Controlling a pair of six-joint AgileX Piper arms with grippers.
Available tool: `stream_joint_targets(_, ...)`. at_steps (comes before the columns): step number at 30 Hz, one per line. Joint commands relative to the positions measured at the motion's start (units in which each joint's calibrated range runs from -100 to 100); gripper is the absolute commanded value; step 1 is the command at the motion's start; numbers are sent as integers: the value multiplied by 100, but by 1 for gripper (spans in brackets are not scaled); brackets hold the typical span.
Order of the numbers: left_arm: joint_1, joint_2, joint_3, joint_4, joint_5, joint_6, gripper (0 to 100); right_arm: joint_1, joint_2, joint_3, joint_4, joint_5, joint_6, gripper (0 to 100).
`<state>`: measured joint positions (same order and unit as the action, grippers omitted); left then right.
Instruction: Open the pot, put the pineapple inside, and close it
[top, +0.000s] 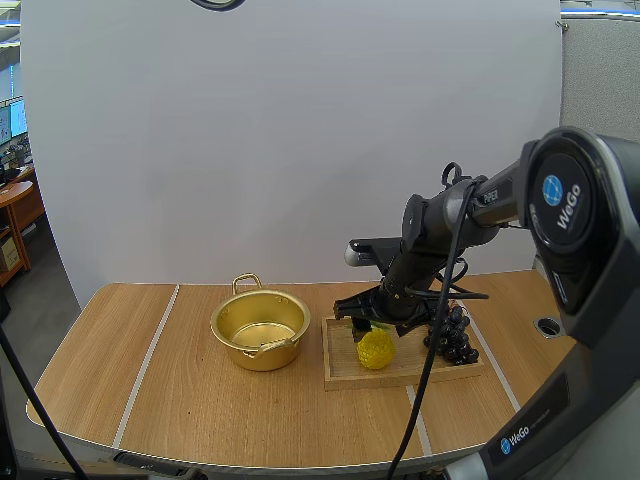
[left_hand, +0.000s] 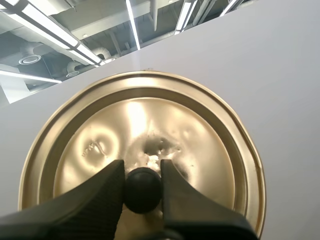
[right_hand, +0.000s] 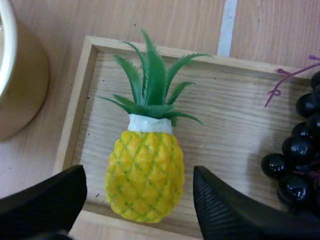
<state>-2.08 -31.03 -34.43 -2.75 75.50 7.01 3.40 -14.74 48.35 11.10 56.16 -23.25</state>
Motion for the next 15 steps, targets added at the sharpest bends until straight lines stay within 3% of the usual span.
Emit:
stream_joint_targets(1, -7, -26, -42, 49, -67, -57, 0, -4, 147, -40, -37, -194, -59, 100)
stream_joint_targets(15, -7, -26, -42, 49, -67, -57, 0, -4, 775, -40, -26, -573, -163, 100)
